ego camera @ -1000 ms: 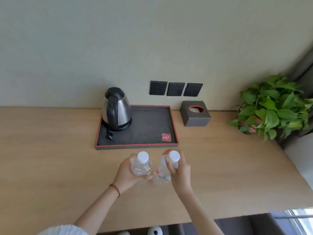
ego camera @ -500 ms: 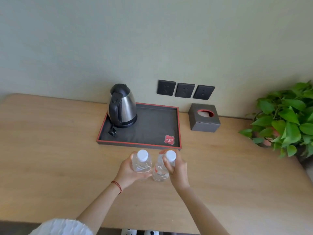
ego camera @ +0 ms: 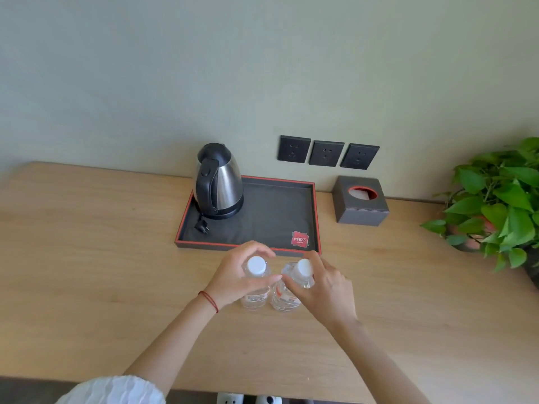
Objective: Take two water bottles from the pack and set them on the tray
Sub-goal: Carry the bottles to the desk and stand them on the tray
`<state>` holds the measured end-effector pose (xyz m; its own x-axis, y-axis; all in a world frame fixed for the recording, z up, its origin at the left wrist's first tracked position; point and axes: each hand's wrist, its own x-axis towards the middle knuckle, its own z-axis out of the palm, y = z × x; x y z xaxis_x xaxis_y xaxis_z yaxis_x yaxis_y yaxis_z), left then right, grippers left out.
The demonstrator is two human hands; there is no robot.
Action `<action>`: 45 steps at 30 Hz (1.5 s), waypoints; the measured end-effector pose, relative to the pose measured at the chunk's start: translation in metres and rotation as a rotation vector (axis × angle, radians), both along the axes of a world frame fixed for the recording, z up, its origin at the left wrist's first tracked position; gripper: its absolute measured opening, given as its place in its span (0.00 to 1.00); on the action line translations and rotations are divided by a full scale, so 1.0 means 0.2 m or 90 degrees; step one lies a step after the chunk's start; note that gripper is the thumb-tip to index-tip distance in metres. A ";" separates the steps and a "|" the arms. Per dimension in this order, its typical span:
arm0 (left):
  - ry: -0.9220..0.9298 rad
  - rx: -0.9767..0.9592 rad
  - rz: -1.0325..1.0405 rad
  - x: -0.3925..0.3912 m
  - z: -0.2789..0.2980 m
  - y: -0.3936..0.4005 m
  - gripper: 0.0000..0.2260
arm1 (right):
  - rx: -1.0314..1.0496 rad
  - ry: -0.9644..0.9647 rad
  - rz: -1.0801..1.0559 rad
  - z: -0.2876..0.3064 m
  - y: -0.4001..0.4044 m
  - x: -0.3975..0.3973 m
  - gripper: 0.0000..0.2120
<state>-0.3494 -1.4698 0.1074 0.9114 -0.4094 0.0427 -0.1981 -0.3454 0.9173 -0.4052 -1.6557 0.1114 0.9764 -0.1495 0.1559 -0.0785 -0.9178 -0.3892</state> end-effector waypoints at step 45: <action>-0.137 0.011 0.086 0.02 -0.05 -0.07 0.08 | -0.190 0.119 0.228 0.25 -0.33 1.56 0.13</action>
<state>-0.3446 -1.4839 0.0964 0.9287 -0.2868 0.2351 -0.3386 -0.3974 0.8529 -0.0937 -1.7215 0.1606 0.9737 0.2241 -0.0423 0.2180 -0.9691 -0.1150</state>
